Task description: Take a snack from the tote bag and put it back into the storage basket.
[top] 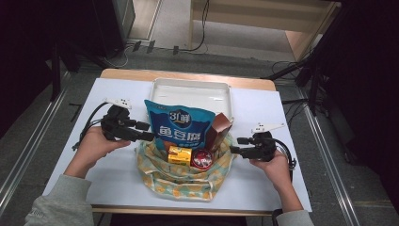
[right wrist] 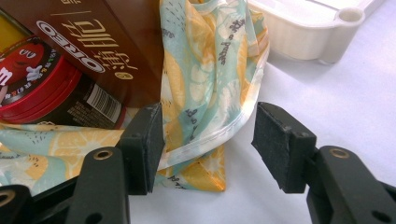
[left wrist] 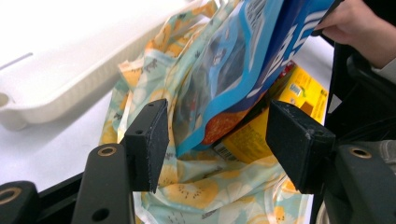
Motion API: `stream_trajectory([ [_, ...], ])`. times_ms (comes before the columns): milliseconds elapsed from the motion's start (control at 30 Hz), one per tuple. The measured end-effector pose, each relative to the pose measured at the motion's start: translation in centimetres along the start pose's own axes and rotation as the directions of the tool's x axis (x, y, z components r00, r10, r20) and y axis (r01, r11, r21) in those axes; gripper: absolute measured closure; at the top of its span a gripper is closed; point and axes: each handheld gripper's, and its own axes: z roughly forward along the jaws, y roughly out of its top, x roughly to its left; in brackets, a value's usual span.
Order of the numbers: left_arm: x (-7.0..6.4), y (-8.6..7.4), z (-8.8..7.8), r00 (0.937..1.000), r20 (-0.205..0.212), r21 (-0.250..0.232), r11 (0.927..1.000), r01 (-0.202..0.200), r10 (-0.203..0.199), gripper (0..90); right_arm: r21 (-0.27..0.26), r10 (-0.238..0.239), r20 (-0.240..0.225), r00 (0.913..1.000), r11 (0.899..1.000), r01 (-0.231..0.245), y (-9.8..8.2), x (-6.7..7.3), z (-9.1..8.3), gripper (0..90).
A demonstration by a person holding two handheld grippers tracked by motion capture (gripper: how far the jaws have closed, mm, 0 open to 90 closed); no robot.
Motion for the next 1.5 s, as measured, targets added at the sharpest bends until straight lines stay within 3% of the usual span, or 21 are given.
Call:
stream_trajectory([
  [300,-0.9,1.6,-0.1,0.9996,-0.005,0.006,0.9996,-0.027,0.027,40.6,0.003,0.001,0.003,1.0000,1.000,-0.001,0.0,0.0,0.1,43.8],
  [1000,-1.3,4.6,0.8,0.9978,0.024,-0.005,0.9981,-0.062,0.062,45.4,-0.014,-0.002,0.022,0.9998,1.000,0.003,0.0,0.1,-0.1,44.6],
  [1300,-1.4,5.5,1.5,0.9942,0.072,-0.012,0.9968,-0.079,0.079,52.0,-0.014,-0.004,0.022,0.9998,1.000,0.004,0.0,0.1,-0.1,44.7],
  [1367,-1.5,5.5,1.6,0.9926,0.080,-0.017,0.9958,-0.090,0.091,56.7,-0.014,-0.003,0.022,0.9998,1.000,0.003,0.0,0.1,-0.1,44.7],
  [1400,-1.6,5.5,1.6,0.9915,0.081,-0.022,0.9948,-0.100,0.101,63.7,-0.014,-0.004,0.022,0.9997,1.000,0.005,0.0,0.1,-0.1,44.7],
  [1500,-1.7,5.4,1.5,0.9912,0.086,-0.017,0.9950,-0.099,0.100,67.3,-0.013,-0.004,0.024,0.9997,1.000,0.004,0.0,0.1,-0.1,44.7],
])
